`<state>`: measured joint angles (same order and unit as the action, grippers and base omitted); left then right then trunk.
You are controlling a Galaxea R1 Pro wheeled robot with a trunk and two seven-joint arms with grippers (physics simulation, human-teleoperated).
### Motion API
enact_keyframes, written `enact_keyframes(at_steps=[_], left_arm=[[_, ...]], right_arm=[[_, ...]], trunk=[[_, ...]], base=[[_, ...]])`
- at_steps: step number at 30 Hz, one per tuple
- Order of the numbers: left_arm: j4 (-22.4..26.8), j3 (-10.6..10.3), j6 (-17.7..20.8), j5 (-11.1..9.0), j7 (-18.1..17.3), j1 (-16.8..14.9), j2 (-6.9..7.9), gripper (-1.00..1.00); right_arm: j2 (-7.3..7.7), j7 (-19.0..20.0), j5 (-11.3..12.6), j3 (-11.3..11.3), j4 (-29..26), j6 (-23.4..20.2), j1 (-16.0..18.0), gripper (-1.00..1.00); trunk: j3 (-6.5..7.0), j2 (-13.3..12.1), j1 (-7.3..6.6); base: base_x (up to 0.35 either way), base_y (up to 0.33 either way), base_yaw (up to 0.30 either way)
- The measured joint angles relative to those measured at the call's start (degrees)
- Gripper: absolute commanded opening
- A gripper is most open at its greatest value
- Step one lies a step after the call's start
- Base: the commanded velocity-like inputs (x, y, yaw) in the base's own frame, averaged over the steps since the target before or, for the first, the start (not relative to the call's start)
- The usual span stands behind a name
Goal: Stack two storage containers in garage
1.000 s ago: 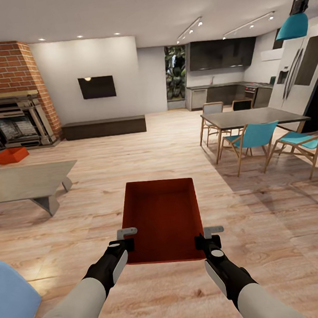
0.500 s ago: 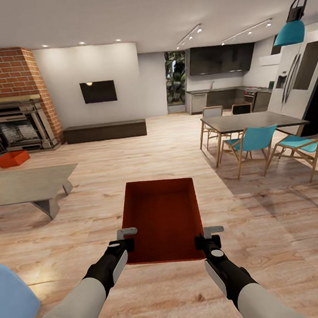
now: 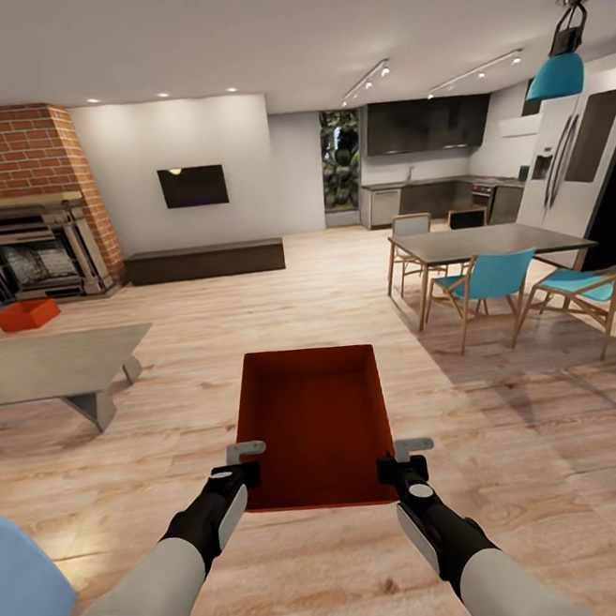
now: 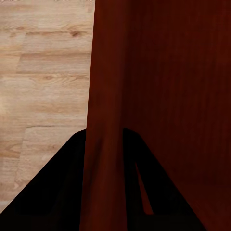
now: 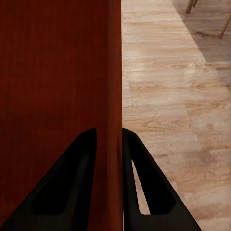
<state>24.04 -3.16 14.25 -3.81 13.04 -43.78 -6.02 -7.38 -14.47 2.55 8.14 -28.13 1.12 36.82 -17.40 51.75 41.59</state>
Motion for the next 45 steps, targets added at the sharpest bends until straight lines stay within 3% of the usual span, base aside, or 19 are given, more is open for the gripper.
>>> enact_keyframes(at_steps=[45], left_arm=[[-0.1, 0.1, 0.0, 0.1, 0.0, 0.0, -0.05, -1.00]], right_arm=[[0.06, 0.0, 0.0, 0.1, 0.0, -0.1, 0.0, -1.00]], trunk=[[4.13, 0.0, 0.00]], base=[[0.000, 0.000, 0.000]])
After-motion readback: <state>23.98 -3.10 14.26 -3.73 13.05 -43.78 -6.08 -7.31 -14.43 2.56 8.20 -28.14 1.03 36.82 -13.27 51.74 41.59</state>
